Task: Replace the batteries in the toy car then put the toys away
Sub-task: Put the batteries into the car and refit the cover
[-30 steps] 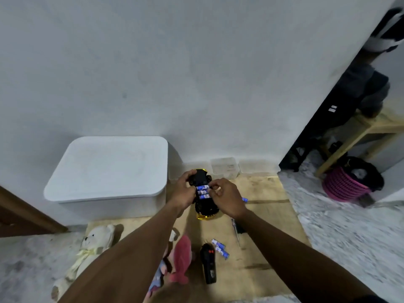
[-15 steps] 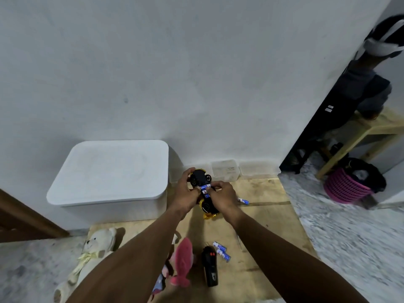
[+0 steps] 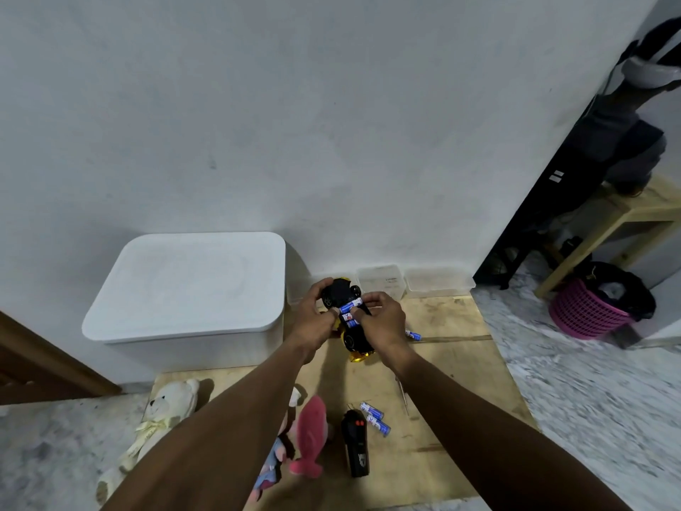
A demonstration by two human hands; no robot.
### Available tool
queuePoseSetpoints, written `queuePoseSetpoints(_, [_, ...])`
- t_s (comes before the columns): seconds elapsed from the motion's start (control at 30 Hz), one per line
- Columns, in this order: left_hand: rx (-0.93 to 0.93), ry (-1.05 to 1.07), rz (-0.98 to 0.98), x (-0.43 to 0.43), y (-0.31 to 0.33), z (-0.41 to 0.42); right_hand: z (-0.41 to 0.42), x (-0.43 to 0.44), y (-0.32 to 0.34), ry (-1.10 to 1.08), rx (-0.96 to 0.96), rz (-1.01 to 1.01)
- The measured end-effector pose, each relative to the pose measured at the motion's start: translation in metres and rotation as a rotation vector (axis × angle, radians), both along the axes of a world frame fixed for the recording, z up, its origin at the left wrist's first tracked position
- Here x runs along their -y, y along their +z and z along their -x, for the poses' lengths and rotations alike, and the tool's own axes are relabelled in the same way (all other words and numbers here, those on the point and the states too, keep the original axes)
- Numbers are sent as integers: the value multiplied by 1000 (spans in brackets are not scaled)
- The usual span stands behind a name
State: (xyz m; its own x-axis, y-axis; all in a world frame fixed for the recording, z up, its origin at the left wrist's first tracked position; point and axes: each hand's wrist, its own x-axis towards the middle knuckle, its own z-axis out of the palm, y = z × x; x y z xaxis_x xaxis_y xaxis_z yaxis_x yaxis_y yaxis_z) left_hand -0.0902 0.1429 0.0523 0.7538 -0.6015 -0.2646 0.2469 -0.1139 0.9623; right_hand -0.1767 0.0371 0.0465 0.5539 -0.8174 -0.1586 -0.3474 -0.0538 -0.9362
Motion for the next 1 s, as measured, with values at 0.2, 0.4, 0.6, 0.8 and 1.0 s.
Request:
queuePoseSetpoints(0.2, [-20,-28,19,3,5,1,1,4,4,59,103,73])
queuePoseSetpoints(0.4, [-51,-64,12,6,15,-6,5,21,8,-42,291,-108])
queuePoseSetpoints(0.6, [-43,-69,-4,2,14,-13,4,37,18,100,160,-100])
queuePoseSetpoints(0.8, [-39,-48,3,5,13,-11,5,34,15,425,-176,281])
queuePoseSetpoints(1.0, [-12,-28,-8,5,10,-12,6,28,12,417,-220,341])
